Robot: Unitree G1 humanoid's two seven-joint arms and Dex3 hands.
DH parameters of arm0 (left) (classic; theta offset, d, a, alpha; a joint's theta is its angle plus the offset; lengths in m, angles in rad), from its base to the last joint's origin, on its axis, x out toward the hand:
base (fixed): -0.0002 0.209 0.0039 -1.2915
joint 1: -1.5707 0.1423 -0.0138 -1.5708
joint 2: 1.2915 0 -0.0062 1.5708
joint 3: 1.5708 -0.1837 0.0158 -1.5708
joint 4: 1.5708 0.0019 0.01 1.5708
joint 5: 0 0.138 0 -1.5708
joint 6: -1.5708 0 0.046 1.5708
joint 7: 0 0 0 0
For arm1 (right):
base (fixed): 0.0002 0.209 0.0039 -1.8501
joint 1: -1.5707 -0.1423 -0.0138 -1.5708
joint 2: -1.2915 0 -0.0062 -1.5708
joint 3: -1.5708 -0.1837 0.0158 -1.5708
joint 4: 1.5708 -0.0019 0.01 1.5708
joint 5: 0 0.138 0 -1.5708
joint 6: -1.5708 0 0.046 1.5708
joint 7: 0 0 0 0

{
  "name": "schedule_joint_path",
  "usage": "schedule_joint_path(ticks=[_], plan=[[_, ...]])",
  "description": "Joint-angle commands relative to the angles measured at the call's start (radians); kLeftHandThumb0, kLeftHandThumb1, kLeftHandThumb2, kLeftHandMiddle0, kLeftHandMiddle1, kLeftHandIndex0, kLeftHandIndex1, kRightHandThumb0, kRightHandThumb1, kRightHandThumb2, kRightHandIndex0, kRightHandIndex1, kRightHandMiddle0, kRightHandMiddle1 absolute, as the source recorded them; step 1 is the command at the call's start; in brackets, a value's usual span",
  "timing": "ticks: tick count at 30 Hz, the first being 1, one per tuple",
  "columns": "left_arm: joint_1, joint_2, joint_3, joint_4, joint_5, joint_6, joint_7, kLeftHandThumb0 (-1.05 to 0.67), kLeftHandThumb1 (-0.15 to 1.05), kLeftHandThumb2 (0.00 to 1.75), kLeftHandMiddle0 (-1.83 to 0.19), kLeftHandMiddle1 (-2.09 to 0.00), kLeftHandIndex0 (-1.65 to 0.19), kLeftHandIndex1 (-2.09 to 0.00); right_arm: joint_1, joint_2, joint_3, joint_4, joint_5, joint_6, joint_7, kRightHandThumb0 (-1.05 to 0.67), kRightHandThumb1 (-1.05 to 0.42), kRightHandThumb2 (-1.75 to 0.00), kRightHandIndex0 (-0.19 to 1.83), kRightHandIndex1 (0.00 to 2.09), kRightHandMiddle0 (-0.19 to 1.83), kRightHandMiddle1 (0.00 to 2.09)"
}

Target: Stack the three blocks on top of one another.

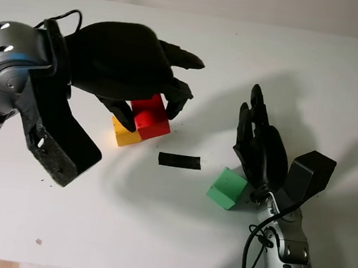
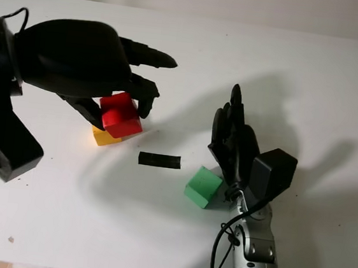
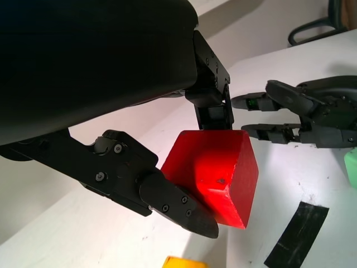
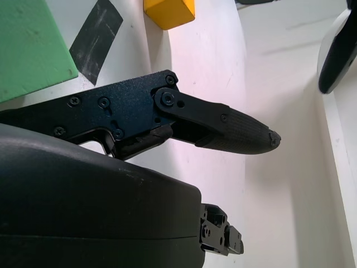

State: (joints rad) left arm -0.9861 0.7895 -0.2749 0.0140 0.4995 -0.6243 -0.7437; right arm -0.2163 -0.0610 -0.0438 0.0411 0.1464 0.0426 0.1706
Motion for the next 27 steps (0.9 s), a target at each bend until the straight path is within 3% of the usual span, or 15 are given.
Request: schedule_joint_path(ticks=[1,3,5,6,7,9,12,16,19,25,27], plan=[[-0.042,-0.027,-0.022,0.034,0.029,-0.045,0.035,-0.44,0.87,0.05,-0.24,-0.07,-0.58,-1.13,0.004,-0.002,-0.003,-0.012,-0.002,-0.006,-0.003,-0.71,-1.05,-0.71,-0.19,0.0,-0.19,0.0],[-0.058,-0.054,-0.04,0.076,0.067,-0.1,0.077,-0.4,0.86,0.05,-0.24,-0.06,-0.53,-1.07,0.007,-0.002,-0.004,-0.015,-0.001,-0.006,-0.005,-0.71,-1.05,-0.71,-0.19,0.0,-0.19,0.0],[-0.077,-0.072,-0.066,0.11,0.109,-0.146,0.1,-0.4,0.87,0.05,-0.24,-0.06,-0.54,-0.63,0.01,-0.003,-0.004,-0.019,-0.003,-0.004,-0.007,-0.71,-1.05,-0.71,-0.19,0.0,-0.19,0.0],[-0.086,-0.081,-0.079,0.126,0.133,-0.172,0.113,-0.39,0.88,0.05,-0.25,-0.06,-0.56,-0.57,0.011,-0.003,-0.004,-0.022,-0.003,-0.003,-0.008,-0.71,-1.05,-0.71,-0.19,0.0,-0.19,0.0],[-0.095,-0.091,-0.092,0.142,0.167,-0.2,0.138,-0.37,0.89,0.05,-0.27,-0.06,-0.5,-0.9,0.013,-0.003,-0.004,-0.025,-0.003,-0.002,-0.009,-0.71,-1.05,-0.71,-0.19,0.0,-0.19,0.0],[-0.114,-0.104,-0.116,0.168,0.241,-0.257,0.183,-0.37,0.9,0.06,-0.26,-0.05,-0.5,-1.25,0.016,-0.003,-0.003,-0.03,-0.003,0.0,-0.012,-0.71,-1.05,-0.71,-0.19,0.0,-0.19,0.0],[-0.124,-0.135,-0.146,0.232,0.332,-0.322,0.286,-0.4,0.88,0.05,-0.25,-0.05,-0.59,-1.47,0.02,-0.003,-0.005,-0.029,-0.002,-0.004,-0.012,-0.72,-1.05,-0.71,-0.19,0.0,-0.19,0.0],[-0.138,-0.162,-0.19,0.278,0.458,-0.363,0.399,-0.54,0.95,0.06,-0.18,-0.02,-0.48,-1.77,0.026,-0.004,-0.01,-0.028,-0.001,-0.008,-0.016,-0.72,-1.05,-0.7,-0.19,0.0,-0.19,0.0],[-0.142,-0.178,-0.213,0.278,0.498,-0.371,0.433,-0.55,0.99,0.06,-0.17,-0.03,-0.48,-1.85,0.029,-0.004,-0.012,-0.032,-0.002,-0.003,-0.019,-0.72,-1.05,-0.7,-0.19,0.0,-0.19,0.0],[-0.141,-0.2,-0.233,0.284,0.51,-0.364,0.457,-0.47,0.97,0.06,-0.12,-0.01,-0.31,-1.71,0.033,-0.003,-0.012,-0.031,-0.002,-0.011,-0.02,-0.72,-1.05,-0.69,-0.19,0.0,-0.19,0.0],[-0.143,-0.199,-0.235,0.288,0.513,-0.364,0.461,-0.45,0.98,0.06,-0.13,-0.02,-0.33,-1.69,0.036,-0.002,-0.015,-0.032,0.005,-0.014,-0.016,-0.73,-1.05,-0.69,-0.19,0.0,-0.19,0.0]])
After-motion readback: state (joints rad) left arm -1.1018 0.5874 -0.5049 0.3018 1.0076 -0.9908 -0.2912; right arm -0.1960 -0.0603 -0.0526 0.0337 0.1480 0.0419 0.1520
